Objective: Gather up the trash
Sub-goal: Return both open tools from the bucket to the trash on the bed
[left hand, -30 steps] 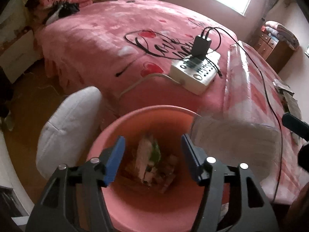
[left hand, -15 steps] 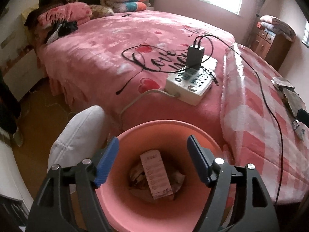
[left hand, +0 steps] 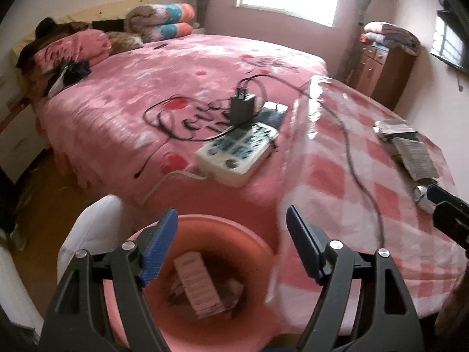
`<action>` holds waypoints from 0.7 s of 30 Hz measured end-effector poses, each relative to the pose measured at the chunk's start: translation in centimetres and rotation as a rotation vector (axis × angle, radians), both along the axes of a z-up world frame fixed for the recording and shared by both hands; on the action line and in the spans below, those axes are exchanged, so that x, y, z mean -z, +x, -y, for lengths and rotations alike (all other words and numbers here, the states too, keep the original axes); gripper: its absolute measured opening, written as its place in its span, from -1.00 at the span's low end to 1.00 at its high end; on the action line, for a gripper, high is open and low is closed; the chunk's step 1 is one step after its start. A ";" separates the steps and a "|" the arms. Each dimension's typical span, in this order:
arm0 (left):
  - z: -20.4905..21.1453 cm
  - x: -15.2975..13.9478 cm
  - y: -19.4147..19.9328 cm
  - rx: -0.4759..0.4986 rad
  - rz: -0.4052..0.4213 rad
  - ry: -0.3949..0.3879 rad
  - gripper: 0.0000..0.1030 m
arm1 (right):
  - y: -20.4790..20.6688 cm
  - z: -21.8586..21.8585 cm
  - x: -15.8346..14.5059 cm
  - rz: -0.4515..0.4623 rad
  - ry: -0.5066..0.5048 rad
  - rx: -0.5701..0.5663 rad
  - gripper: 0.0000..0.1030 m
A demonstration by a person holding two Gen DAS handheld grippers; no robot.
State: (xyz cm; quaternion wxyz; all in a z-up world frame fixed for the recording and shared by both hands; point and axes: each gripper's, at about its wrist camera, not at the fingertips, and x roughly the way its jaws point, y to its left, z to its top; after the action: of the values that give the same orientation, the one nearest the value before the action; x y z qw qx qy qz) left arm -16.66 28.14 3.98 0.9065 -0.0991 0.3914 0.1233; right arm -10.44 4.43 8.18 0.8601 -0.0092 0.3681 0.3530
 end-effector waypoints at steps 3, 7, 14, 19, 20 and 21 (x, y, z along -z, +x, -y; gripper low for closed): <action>1.6 -0.5 0.8 0.032 0.010 0.006 0.50 | 0.5 1.7 -0.2 0.004 0.016 0.038 0.78; 3.6 -1.1 1.7 0.077 0.024 0.018 0.50 | 1.0 3.8 -0.6 0.008 0.033 0.086 0.78; 6.5 -1.8 2.7 0.143 0.029 0.029 0.50 | 1.8 7.4 -0.6 -0.007 0.049 0.162 0.78; 9.1 -2.3 3.6 0.201 0.035 0.038 0.50 | 2.3 10.2 -0.6 -0.010 0.070 0.212 0.79; 9.4 -2.2 3.8 0.209 0.034 0.041 0.50 | 2.4 10.7 -0.6 -0.011 0.073 0.222 0.79; 10.1 -2.4 4.1 0.223 0.034 0.046 0.50 | 2.6 11.3 -0.5 -0.013 0.076 0.234 0.79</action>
State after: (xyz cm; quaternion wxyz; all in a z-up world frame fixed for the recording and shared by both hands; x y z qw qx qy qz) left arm -12.58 18.03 6.34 0.9231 -0.0360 0.3818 0.0288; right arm -7.89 -6.87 8.68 0.8928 0.0687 0.3585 0.2640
